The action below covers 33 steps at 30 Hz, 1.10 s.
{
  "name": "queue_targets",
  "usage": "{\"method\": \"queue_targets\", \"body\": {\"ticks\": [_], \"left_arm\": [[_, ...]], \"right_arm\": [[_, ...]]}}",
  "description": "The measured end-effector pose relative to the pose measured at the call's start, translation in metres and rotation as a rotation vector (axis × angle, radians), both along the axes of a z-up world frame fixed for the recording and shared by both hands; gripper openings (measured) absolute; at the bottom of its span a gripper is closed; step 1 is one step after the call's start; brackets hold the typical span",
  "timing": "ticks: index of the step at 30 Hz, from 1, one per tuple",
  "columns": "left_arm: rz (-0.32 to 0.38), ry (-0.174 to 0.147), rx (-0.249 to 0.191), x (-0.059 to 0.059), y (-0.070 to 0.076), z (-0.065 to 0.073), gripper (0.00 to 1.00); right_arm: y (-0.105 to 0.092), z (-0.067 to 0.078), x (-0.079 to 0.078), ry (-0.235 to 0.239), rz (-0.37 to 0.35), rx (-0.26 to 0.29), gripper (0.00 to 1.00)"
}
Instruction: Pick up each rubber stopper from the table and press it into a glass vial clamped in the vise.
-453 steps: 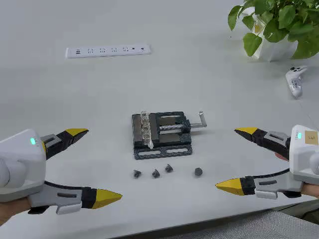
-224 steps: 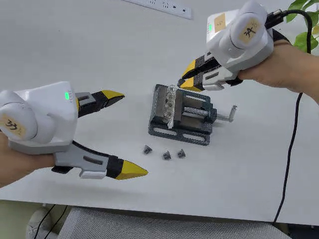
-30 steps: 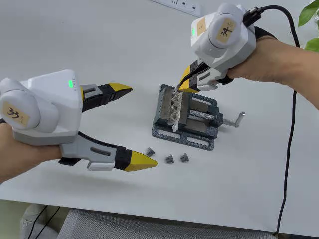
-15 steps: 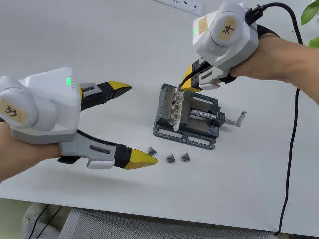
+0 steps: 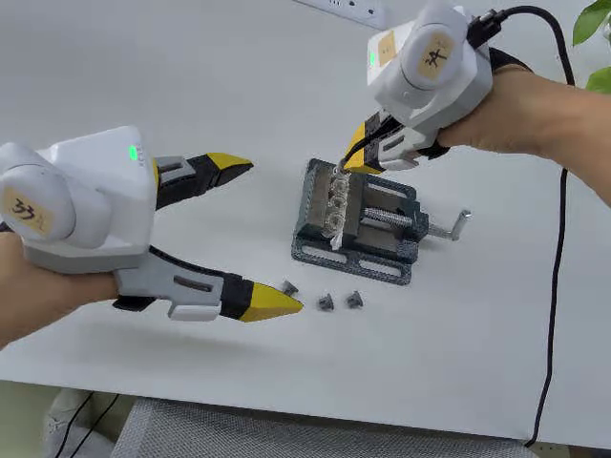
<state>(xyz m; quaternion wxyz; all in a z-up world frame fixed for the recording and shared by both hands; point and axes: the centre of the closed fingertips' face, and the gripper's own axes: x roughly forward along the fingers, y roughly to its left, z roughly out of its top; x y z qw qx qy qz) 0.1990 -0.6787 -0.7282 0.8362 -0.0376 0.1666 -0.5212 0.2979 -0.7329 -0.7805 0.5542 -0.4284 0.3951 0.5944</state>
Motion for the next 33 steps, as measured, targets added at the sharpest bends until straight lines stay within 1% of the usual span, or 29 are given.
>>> {"method": "queue_targets", "body": {"ticks": [3,5,7,10,15,18,27,30,33], "left_arm": [[0.003,0.002,0.002,-0.0004,0.0017,0.0003,0.92],[0.003,0.000,0.006,-0.0009,0.0025,0.0001,0.92],[0.002,-0.002,0.008,-0.0010,0.0028,0.0006,0.92],[0.002,-0.003,0.009,-0.0002,0.0027,0.0013,0.92],[0.000,-0.007,0.009,0.0000,0.0017,0.0020,0.92],[0.001,-0.003,0.007,-0.0002,0.0016,0.0017,0.92],[0.000,-0.001,0.013,-0.0004,0.0023,0.0006,0.92],[0.000,-0.002,0.012,-0.0004,0.0021,0.0008,0.92],[-0.004,-0.005,0.015,-0.0007,0.0015,0.0011,0.92]], "right_arm": [[-0.0006,0.0009,-0.0005,0.011,-0.037,0.034,0.01],[0.0014,0.0010,0.0016,0.005,-0.036,0.041,0.01],[0.0013,0.0016,-0.0004,-0.002,-0.032,0.041,0.01],[0.0016,0.0018,0.0010,-0.008,-0.028,0.035,0.01],[0.0008,0.0016,0.0025,-0.005,-0.039,0.044,0.01],[0.0010,0.0011,0.0028,-0.005,-0.041,0.045,0.01],[-0.0010,0.0025,-0.0025,-0.006,-0.041,0.048,0.00],[-0.0011,0.0029,-0.0023,-0.003,-0.053,0.054,0.02],[-0.0023,0.0048,-0.0010,-0.011,-0.062,0.060,0.02]]}}
